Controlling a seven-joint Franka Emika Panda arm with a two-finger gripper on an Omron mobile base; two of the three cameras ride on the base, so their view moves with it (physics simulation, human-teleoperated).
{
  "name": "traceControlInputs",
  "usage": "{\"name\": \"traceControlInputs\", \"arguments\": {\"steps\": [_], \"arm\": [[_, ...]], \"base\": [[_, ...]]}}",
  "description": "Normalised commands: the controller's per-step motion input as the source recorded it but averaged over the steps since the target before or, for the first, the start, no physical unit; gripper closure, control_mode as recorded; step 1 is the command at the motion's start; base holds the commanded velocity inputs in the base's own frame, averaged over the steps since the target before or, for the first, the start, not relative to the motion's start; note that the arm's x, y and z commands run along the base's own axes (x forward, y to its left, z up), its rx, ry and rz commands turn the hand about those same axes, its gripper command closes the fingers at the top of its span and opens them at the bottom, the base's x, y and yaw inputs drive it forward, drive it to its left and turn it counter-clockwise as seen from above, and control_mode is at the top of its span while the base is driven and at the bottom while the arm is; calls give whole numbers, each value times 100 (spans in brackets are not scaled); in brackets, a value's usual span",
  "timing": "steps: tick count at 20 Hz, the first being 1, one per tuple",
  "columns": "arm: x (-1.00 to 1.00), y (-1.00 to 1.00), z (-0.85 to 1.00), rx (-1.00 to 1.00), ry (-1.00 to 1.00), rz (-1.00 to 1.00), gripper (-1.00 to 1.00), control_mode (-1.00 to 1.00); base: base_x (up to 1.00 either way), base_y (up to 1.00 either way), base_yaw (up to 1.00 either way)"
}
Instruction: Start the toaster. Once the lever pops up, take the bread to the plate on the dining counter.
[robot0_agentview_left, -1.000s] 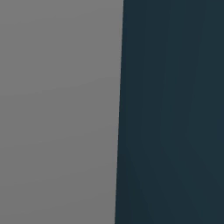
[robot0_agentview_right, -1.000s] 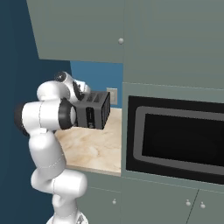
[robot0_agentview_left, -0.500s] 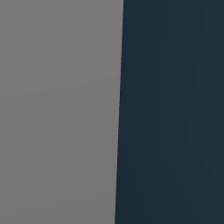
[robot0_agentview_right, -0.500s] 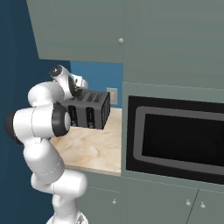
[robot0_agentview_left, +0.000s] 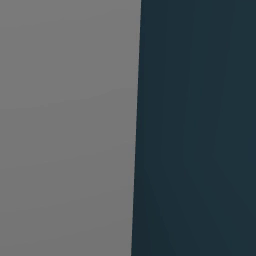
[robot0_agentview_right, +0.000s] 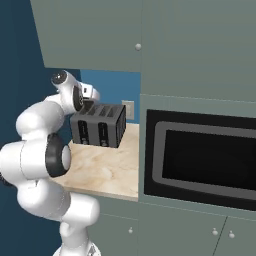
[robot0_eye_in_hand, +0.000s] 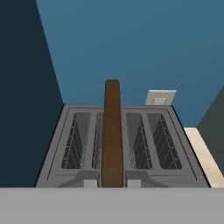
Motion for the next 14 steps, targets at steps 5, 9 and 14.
{"name": "traceControlInputs", "arguments": {"steps": [5, 9, 14], "arm": [[-79, -34, 2, 0, 0, 0, 100, -100], [-94, -26, 10, 0, 4, 0, 100, -100], [-100, -24, 15, 0, 9, 0, 100, -100]], "base": [[0, 0, 0], [0, 0, 0], [0, 0, 0]]}}
